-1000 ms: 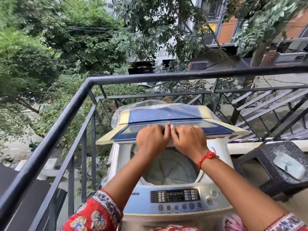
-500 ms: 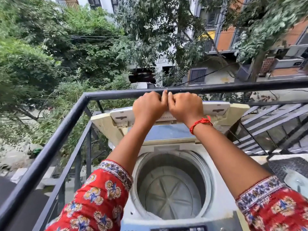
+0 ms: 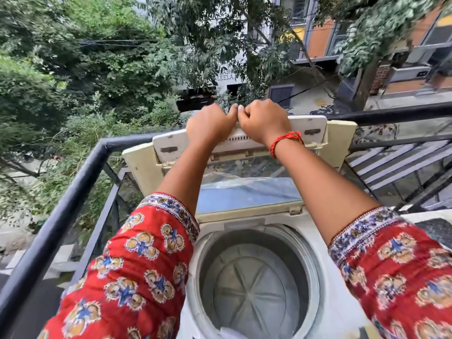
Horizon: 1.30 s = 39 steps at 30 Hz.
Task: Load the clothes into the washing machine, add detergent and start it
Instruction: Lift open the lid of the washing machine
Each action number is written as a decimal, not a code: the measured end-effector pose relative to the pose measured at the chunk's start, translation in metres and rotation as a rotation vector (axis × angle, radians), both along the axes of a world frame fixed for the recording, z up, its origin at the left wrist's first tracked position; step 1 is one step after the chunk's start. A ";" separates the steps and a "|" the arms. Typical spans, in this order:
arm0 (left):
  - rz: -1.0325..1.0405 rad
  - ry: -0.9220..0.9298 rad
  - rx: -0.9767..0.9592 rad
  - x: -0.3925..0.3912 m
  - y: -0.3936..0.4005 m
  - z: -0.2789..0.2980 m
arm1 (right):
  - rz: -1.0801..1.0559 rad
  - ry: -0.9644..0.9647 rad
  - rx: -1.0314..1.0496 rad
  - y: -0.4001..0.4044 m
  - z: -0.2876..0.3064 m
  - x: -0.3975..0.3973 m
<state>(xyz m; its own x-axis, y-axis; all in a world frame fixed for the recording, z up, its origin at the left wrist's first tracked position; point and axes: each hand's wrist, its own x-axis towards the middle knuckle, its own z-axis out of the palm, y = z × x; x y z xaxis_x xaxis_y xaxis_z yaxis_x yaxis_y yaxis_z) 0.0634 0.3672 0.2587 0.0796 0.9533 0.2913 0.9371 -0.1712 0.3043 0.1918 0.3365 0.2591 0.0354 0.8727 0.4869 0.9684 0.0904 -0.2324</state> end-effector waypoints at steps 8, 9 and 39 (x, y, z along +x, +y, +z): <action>-0.039 -0.188 0.080 -0.003 -0.015 0.006 | 0.323 0.112 0.050 -0.022 0.001 0.005; -0.052 -0.218 0.110 -0.004 -0.019 0.007 | 0.340 0.100 0.072 -0.027 -0.001 0.005; -0.745 -0.207 0.297 0.099 -0.192 -0.038 | -0.234 -0.066 0.039 -0.238 -0.042 0.081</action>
<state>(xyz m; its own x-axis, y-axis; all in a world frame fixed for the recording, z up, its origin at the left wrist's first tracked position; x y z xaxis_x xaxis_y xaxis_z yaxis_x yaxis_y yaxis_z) 0.1624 0.1754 0.2204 0.5774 0.5527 0.6009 0.4759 -0.8259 0.3024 0.2728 0.0990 0.2174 0.2018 0.8247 0.5283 0.9769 -0.1309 -0.1688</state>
